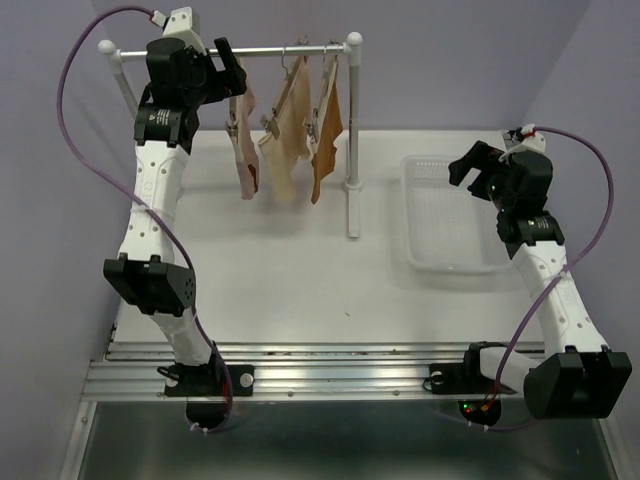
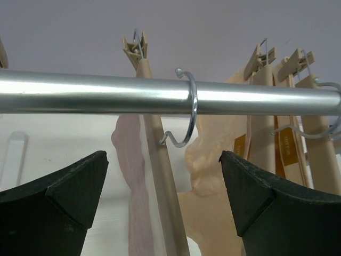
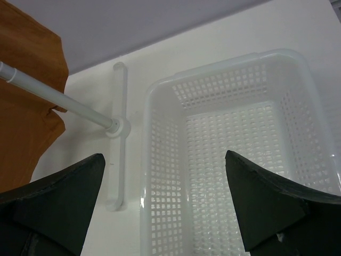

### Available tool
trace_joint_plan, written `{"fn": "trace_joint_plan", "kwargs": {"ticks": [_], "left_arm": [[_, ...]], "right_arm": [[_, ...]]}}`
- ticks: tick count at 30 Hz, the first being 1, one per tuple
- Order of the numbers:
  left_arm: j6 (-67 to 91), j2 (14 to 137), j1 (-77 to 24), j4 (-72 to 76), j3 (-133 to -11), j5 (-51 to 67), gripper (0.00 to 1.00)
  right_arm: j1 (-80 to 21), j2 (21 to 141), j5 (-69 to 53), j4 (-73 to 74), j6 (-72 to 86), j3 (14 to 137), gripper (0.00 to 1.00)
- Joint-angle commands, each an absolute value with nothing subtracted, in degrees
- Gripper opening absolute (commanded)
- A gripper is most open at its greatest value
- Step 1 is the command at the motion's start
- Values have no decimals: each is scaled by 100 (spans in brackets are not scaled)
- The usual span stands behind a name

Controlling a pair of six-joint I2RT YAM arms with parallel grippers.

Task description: Remove the underwear clipped to the hanger

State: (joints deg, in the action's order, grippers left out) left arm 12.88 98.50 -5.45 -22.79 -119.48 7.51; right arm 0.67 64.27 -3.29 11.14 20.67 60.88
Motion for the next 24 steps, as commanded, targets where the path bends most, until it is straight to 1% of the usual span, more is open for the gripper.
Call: {"fn": "trace_joint_plan", "kwargs": {"ticks": [1, 3, 8, 12, 13, 15, 16, 18, 19, 20, 21, 24], "left_arm": [[888, 10256, -668, -2811, -12699, 538, 99], [844, 10466, -755, -2935, -12981, 169, 99], [712, 10652, -861, -2918, -13017, -202, 99], [615, 10740, -967, -2997, -13034, -597, 94], [598, 10758, -993, -3023, -13043, -702, 90], [563, 10775, -1011, -3059, -13052, -791, 84], [554, 10784, -1028, -3076, -13060, -895, 76], [536, 10802, -1063, -3094, -13060, -984, 65], [519, 10802, -1081, -3102, -13061, -1037, 55], [501, 10802, -1107, -3103, -13061, -1046, 51], [492, 10802, -1125, -3103, -13061, -1063, 42], [448, 10810, -1186, -3076, -13096, -1204, 31]], "right_arm": [[70, 6469, -501, 932, 1907, 6223, 100], [70, 6504, -518, 932, 1890, 6223, 100], [70, 6539, -536, 932, 1872, 6232, 100], [70, 6574, -510, 932, 1854, 6231, 100], [70, 6592, -510, 932, 1846, 6231, 100], [70, 6609, -501, 940, 1846, 6240, 100], [70, 6627, -492, 940, 1837, 6240, 100], [70, 6653, -510, 940, 1837, 6240, 100], [70, 6662, -518, 940, 1837, 6249, 100], [70, 6688, -536, 940, 1837, 6258, 100], [70, 6697, -562, 940, 1837, 6258, 100], [70, 6724, -580, 932, 1837, 6267, 100]]}}
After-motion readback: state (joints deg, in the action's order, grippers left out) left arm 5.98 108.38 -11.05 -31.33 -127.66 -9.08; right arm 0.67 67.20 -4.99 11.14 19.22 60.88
